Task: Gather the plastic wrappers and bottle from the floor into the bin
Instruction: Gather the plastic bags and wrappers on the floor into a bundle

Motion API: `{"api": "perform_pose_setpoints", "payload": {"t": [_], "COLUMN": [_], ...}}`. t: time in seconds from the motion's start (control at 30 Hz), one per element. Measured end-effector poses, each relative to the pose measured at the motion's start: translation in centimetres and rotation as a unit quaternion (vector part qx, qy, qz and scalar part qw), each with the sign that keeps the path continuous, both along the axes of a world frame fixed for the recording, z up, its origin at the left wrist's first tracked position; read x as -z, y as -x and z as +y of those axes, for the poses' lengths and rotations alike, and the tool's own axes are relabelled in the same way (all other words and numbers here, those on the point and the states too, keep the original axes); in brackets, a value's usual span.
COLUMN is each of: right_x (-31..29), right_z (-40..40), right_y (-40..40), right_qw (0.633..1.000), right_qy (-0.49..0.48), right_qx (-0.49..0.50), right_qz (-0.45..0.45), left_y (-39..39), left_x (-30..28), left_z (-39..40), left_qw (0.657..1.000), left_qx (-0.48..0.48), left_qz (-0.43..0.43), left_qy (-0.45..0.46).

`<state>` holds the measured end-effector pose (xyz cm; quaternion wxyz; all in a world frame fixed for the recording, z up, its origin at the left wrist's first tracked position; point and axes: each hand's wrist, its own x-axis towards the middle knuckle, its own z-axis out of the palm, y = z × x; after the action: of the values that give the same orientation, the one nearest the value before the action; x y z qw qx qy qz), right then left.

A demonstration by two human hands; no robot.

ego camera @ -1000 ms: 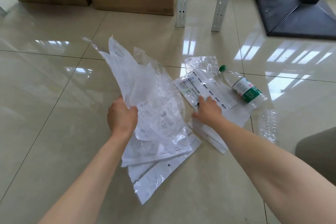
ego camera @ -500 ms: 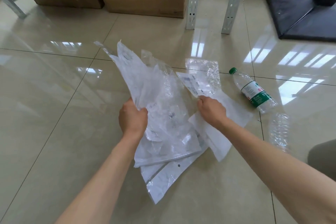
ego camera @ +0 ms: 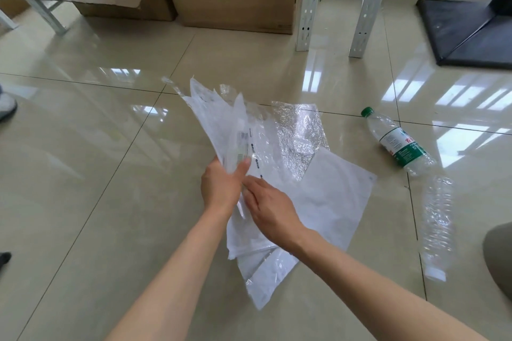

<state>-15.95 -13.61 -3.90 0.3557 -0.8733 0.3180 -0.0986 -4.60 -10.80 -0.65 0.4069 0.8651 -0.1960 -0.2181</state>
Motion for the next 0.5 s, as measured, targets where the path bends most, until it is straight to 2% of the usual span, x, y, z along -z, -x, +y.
{"api": "perform_pose_setpoints", "payload": {"t": [0.1, 0.2, 0.3, 0.37, 0.43, 0.5], "right_x": [0.5, 1.7, 3.2, 4.2, 4.9, 5.0], "right_z": [-0.1, -2.0, -4.2, -5.3, -6.2, -6.8], "right_y": [0.7, 2.6, 4.9, 5.6, 5.3, 4.1], "right_qw": [0.998, 0.992, 0.958, 0.937, 0.937, 0.954], "right_qy": [-0.052, -0.043, -0.063, -0.089, -0.081, -0.050], "right_qx": [-0.025, 0.101, 0.228, 0.280, 0.283, 0.244], "right_qz": [0.009, 0.066, 0.160, 0.190, 0.189, 0.166], "left_y": [-0.8, -0.7, -0.4, -0.2, 0.1, 0.2], "left_x": [0.3, 0.5, 0.6, 0.6, 0.5, 0.6], "left_z": [0.4, 0.8, 1.0, 1.0, 0.9, 1.0], "left_qw": [0.999, 0.997, 0.996, 0.995, 0.995, 0.995], "left_qx": [-0.032, -0.026, -0.011, -0.003, 0.004, 0.009], "left_qz": [-0.016, -0.052, -0.082, -0.095, -0.100, -0.101], "left_qy": [-0.030, -0.047, -0.042, -0.036, -0.031, -0.022]}}
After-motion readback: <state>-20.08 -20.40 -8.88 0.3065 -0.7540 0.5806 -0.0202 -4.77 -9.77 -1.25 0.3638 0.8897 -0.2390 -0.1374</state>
